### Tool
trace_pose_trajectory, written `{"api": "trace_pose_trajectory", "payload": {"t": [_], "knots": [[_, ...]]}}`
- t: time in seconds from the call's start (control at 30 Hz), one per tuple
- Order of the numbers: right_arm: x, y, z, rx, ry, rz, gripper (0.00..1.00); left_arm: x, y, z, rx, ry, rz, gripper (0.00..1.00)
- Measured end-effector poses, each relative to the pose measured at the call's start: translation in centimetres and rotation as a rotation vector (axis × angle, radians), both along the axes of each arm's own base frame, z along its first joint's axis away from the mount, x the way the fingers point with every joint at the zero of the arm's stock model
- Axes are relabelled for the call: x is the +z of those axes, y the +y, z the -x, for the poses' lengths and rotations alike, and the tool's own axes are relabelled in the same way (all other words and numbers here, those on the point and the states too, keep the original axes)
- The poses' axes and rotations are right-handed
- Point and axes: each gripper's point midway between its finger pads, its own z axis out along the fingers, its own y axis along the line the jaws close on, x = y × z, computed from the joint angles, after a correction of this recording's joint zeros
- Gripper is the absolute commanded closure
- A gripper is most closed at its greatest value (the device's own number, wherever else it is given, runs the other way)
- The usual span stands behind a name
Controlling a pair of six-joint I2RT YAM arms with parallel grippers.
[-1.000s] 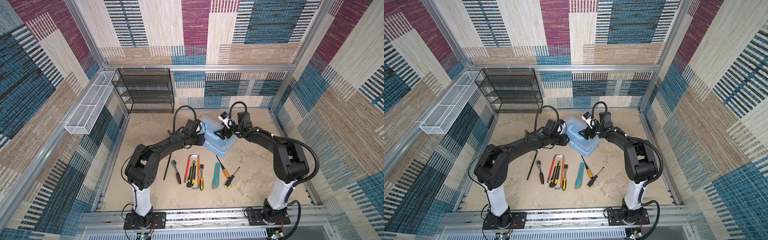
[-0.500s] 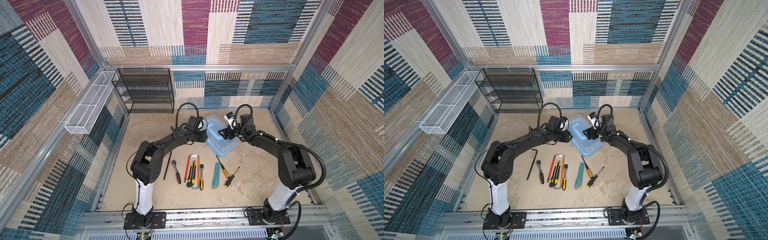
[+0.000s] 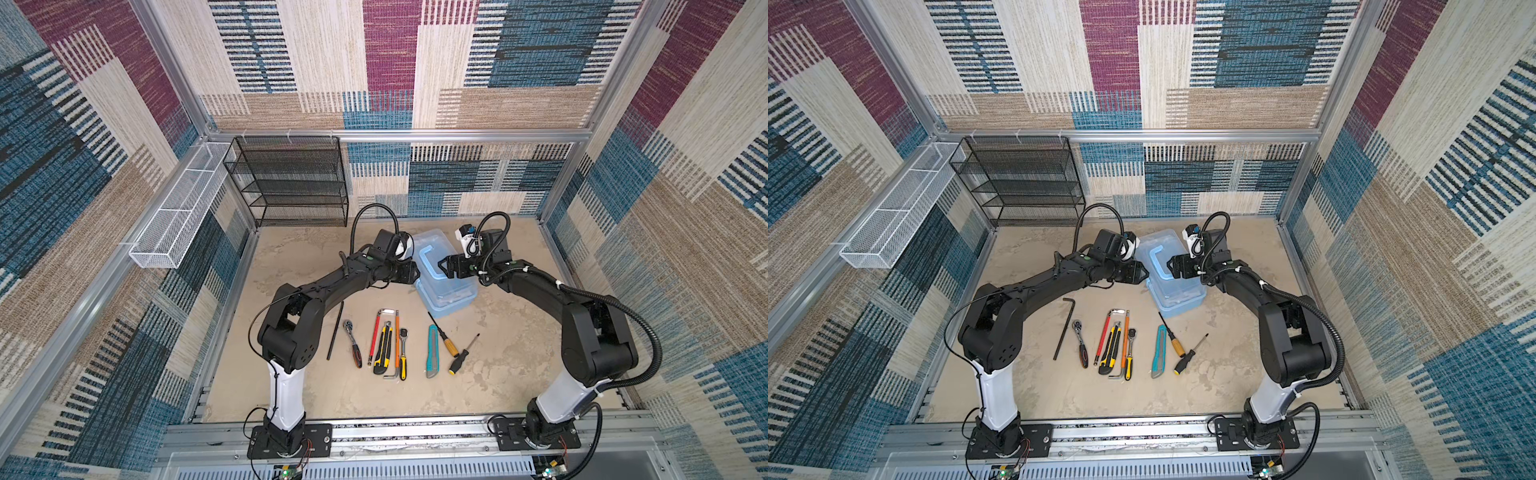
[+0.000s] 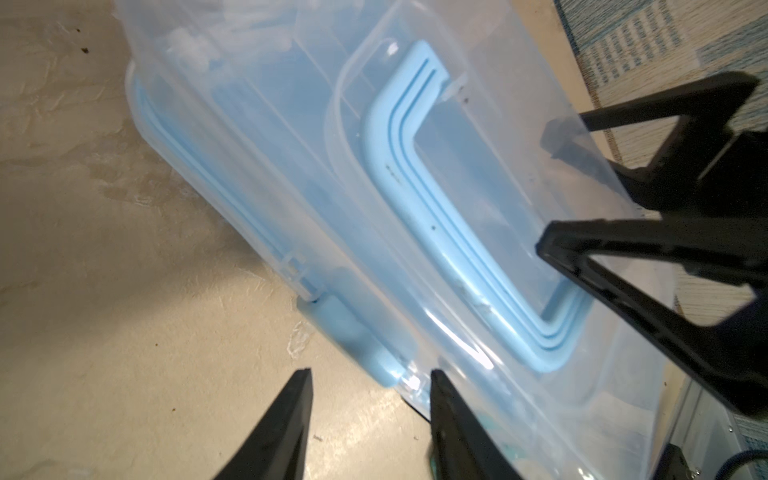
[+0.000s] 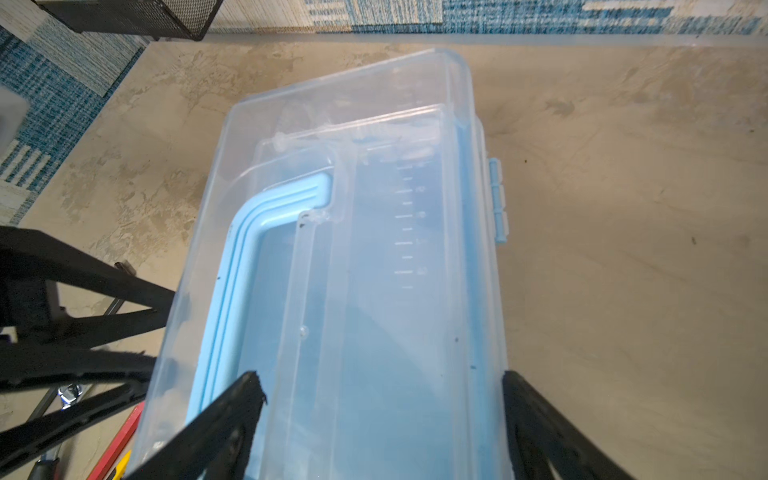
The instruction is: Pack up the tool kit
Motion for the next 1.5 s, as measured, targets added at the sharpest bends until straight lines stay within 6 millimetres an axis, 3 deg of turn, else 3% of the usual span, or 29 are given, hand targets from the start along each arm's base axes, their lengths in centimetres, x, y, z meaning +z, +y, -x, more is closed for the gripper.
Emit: {"api": "trace_pose_trajectory", "payload": {"t": [0.17, 0.3, 0.5, 0.97, 1.5], "knots": [[0.2, 0.3, -1.2, 0.015, -0.007, 0.030, 0.05, 0.8, 0.6, 1.0, -0.001, -0.002, 0.059, 0.46], [-0.3, 0.1, -2.2, 0.025, -0.012, 0.074, 0.05, 0.0, 1.4, 1.5, 0.016, 0.030, 0.080, 0.46], [-0.8, 0.6, -3.1, 0.070, -0.017, 0.116, 0.13, -1.4, 2.2, 2.4, 0.032, 0.091, 0.094, 0.45], [-1.5, 0.9, -3.0, 0.095, -0.047, 0.089, 0.26, -1.8, 2.1, 1.9, 0.052, 0.164, 0.205, 0.37], [-1.4, 1.6, -3.1, 0.101, -0.080, -0.055, 0.29, -1.4, 1.6, 1.6, 0.106, 0.202, 0.298, 0.32]]}}
